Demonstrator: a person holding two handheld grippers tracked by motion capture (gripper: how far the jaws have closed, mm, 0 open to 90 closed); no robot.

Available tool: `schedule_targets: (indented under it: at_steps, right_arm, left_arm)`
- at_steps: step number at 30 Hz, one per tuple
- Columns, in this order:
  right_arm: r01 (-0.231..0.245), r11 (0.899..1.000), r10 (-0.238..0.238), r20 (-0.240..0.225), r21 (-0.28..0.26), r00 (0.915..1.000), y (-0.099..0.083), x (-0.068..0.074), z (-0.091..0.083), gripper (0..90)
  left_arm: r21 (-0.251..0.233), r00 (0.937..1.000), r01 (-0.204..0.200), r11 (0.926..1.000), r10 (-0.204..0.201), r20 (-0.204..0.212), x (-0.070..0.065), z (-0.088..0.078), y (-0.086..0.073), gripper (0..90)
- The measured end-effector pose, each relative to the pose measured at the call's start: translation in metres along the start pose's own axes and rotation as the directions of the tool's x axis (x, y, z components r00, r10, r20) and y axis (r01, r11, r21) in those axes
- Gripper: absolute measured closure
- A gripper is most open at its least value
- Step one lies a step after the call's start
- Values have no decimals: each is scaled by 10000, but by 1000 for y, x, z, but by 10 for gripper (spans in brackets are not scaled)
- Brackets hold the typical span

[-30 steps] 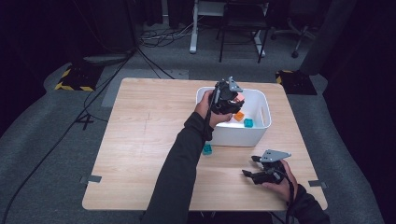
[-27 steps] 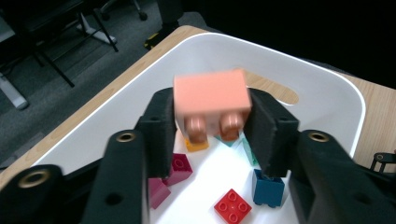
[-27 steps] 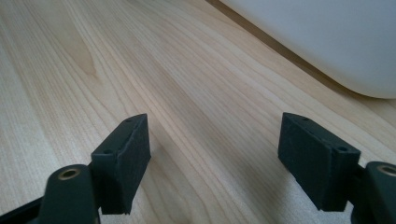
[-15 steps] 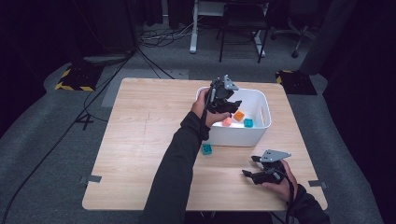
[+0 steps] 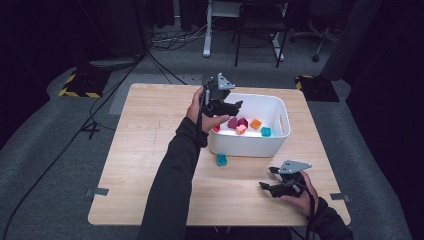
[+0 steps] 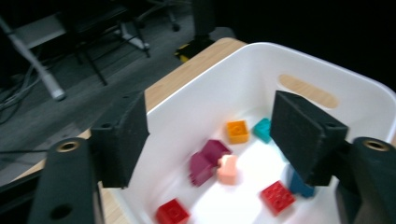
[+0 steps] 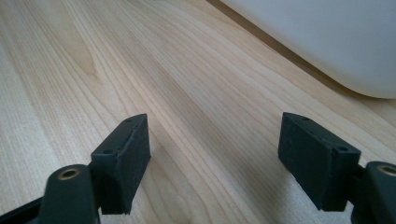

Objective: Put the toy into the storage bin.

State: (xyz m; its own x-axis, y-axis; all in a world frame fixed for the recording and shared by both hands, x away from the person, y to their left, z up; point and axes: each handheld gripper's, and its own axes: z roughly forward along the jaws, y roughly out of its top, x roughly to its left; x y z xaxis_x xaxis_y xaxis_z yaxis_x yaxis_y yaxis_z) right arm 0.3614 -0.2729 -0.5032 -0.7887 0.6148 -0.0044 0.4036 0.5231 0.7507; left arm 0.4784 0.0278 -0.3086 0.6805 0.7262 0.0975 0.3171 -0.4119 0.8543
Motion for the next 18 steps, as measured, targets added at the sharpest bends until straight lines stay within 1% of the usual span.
schedule_targets:
  at_steps: [1, 3, 4, 5, 6, 8, 11, 12, 13, 14, 15, 16, 18]
  right_arm:
    - [10, 10000, -10, -6, -9, 10000, 0, 0, 0, 252]
    - [11, 10000, -11, -5, -9, 10000, 0, 0, 0, 252]
    - [14, 10000, -14, -4, -7, 10000, 0, 0, 0, 252]
    - [14, 10000, -14, -2, -8, 10000, 0, 0, 0, 252]
    - [21, 10000, -21, -20, 3, 10000, 0, 0, 0, 252]
    - [85, 10000, -85, -5, 15, 10000, 0, -1, 0, 252]
    - [108, 9999, -108, 0, 21, 9999, 0, -1, 0, 252]
    - [116, 9999, -116, 1, 17, 9999, 0, -1, 0, 252]
    - [123, 9999, -123, 0, 14, 9999, 0, -1, 0, 252]
    - [116, 9999, -116, 3, 21, 9999, 0, -1, 0, 252]
    - [110, 9999, -110, 4, 24, 9999, 0, -1, 0, 252]
    - [117, 9999, -117, 4, 22, 9999, 0, -1, 0, 252]
    - [110, 9999, -110, 2, 21, 9999, 0, -1, 0, 252]
  left_arm:
    - [-38, 9999, 70, 10000, -70, -153, 3, -3, -2, 236]
    - [-41, 9992, 124, 9999, -125, -386, 10, -9, -5, 229]
    - [-102, 9982, 229, 9997, -234, -546, 13, -11, -7, 230]
    - [3, 9972, 222, 9998, -221, -716, 17, -14, -9, 232]
    - [329, 9968, 19, 9995, 8, -804, 23, -18, -11, 229]
    - [256, 9948, 185, 9995, -159, -1003, 30, -24, -14, 222]
    - [211, 9924, 365, 9991, -337, -1180, 38, -31, -20, 217]
    - [238, 9917, 329, 9992, -296, -1251, 40, -32, -22, 217]
    - [153, 9906, 387, 9991, -363, -1321, 41, -34, -24, 215]
    - [247, 9913, 325, 9992, -291, -1280, 43, -36, -26, 214]
    - [227, 9912, 351, 9991, -319, -1285, 44, -38, -30, 212]
    - [58, 9901, 522, 9986, -510, -1306, 44, -37, -33, 208]
    - [303, 9910, 438, 9986, -395, -1281, 45, -39, -40, 203]
